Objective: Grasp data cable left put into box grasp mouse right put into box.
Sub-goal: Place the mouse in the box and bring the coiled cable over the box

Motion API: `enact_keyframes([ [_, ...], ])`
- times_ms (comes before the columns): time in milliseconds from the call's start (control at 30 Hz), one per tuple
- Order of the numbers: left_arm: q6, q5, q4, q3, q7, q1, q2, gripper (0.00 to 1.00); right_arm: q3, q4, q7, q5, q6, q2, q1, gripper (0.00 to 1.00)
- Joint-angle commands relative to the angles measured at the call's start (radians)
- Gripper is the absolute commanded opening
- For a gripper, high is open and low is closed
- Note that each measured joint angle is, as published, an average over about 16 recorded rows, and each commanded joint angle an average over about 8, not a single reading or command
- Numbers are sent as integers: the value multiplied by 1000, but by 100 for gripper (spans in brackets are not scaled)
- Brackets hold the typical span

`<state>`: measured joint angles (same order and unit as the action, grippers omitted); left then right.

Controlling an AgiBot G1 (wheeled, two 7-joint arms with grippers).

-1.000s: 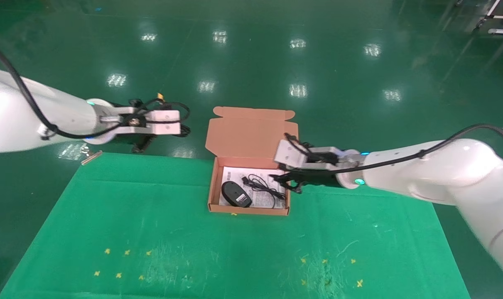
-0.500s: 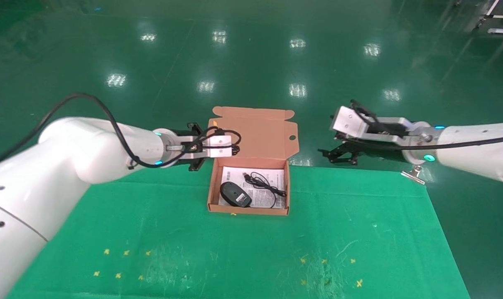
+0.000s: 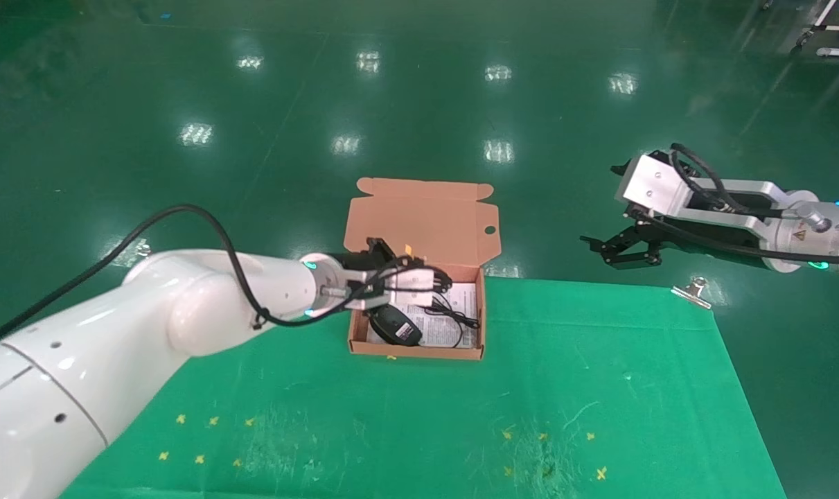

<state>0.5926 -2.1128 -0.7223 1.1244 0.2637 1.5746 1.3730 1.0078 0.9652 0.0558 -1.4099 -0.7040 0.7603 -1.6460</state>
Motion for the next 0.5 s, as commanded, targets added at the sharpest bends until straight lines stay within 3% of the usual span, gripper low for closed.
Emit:
enact_keyframes([
  [33, -19, 36, -2, 34, -14, -3, 1, 0, 3, 38, 29, -10, 7, -26, 2, 100],
  [333, -65, 168, -3, 160, -44, 3, 2, 0, 11, 143, 125, -50, 34, -103, 12, 100],
  [500, -77, 212, 8, 201, -46, 11, 2, 61, 12, 169, 148, -60, 42, -119, 13, 100],
])
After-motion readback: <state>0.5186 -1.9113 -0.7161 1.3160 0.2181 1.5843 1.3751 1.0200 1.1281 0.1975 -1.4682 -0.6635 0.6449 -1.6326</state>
